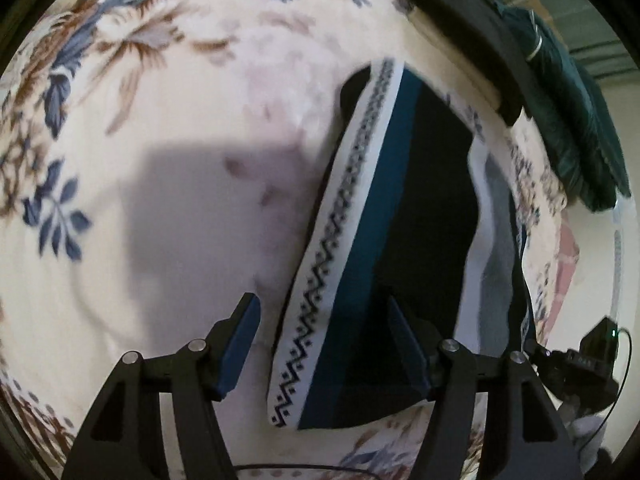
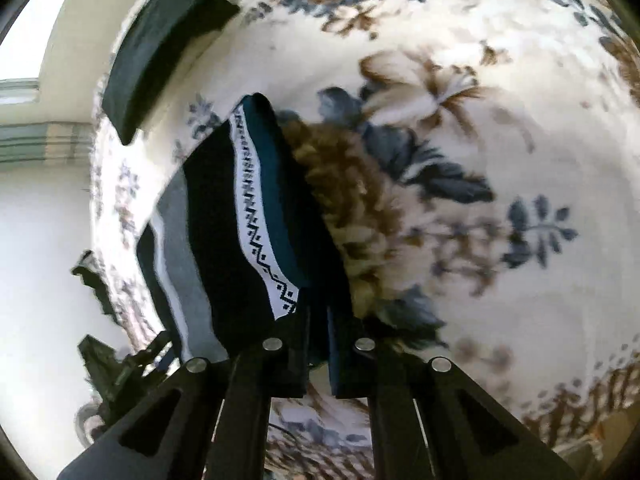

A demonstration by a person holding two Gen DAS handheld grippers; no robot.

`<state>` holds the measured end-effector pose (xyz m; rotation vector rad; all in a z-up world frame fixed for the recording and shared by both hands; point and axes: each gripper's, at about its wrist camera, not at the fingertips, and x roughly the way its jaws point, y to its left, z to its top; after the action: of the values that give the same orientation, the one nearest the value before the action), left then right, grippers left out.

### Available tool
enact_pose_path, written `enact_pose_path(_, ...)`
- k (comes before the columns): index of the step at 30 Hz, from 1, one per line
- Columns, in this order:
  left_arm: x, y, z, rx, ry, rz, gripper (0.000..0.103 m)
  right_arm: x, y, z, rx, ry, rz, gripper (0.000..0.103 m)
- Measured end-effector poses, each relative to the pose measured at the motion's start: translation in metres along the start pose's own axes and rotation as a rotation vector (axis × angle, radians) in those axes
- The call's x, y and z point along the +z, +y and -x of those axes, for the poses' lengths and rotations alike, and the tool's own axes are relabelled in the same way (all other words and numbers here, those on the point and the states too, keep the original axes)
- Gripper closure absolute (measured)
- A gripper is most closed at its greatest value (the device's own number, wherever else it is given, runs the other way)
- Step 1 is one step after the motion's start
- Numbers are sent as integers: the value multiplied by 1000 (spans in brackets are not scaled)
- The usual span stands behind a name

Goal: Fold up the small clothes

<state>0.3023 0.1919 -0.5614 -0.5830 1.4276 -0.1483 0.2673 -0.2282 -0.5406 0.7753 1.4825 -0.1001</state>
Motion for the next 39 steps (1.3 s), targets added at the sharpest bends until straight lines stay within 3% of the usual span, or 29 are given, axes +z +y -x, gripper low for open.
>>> enact_pose_path(2, -9, 2, -7, 8, 7, -15, 42, 2, -4, -16, -58, 41, 13, 97)
enact_pose_path(3, -15, 4, -7, -6, -4, -30, 64, 1, -7, -26, -76, 61, 6, 97)
enact_pose_path(4, -20, 5, -6, -10, -8, -47, 77, 2, -9, -34, -97, 73, 7, 97)
enact_pose_path(8, -31, 22, 5, 34, 7, -44, 79, 4, -9, -56, -132, 149, 30, 91)
enact_pose_path(11, -15, 32, 26, 22, -18, 11, 79, 15, 2, -52, -159, 165, 88, 66)
enact_pose_path(13, 2, 29, 35, -13, -70, 22, 70, 31, 7, -40, -83, 111, 91, 58)
enact_pose_path(15, 32, 16, 36, -74, -122, 8, 35, 54, 12, -34, -17, 44, 99, 49)
enact_pose_path(17, 60, -1, 25, -107, -147, -31, 35, 78, 24, -36, 24, -2, 129, 49)
enact_pose_path(20, 108, -34, -15, -136, -108, -116, 35, 120, 44, -61, 107, 19, 160, 48)
enact_pose_path(22, 124, -45, -33, -69, -101, -162, 38, 142, 54, -86, 139, 78, 168, 48)
enact_pose_path(23, 128, -48, -35, -63, -105, -180, 68, 150, 56, -95, 133, 97, 173, 50)
enact_pose_path(24, 131, -50, -38, -60, -98, -187, 76, 153, 57, -95, 125, 87, 187, 81)
enact_pose_path(25, 130, -46, -35, -63, -106, -173, 78, 151, 64, -93, 122, 59, 215, 92)
enact_pose_path(26, 130, -45, -30, -87, -118, -164, 81, 148, 72, -86, 117, 32, 245, 91)
enact_pose_path(30, 128, -19, -16, -187, -138, -55, 82, 136, 97, -48, 107, -148, 305, 92)
enact_pose_path(32, 131, -14, -25, -190, -123, -25, 82, 135, 107, -50, 81, -180, 330, 93)
enact_pose_path(35, 135, -13, -36, -207, -92, 2, 80, 142, 103, -66, 32, -162, 297, 92)
enact_pose_path(37, 138, -15, -35, -226, -65, 14, 75, 150, 94, -81, 28, -92, 261, 89)
enact_pose_path(39, 131, -9, -22, -245, -61, 32, 61, 154, 79, -81, 54, -23, 179, 77)
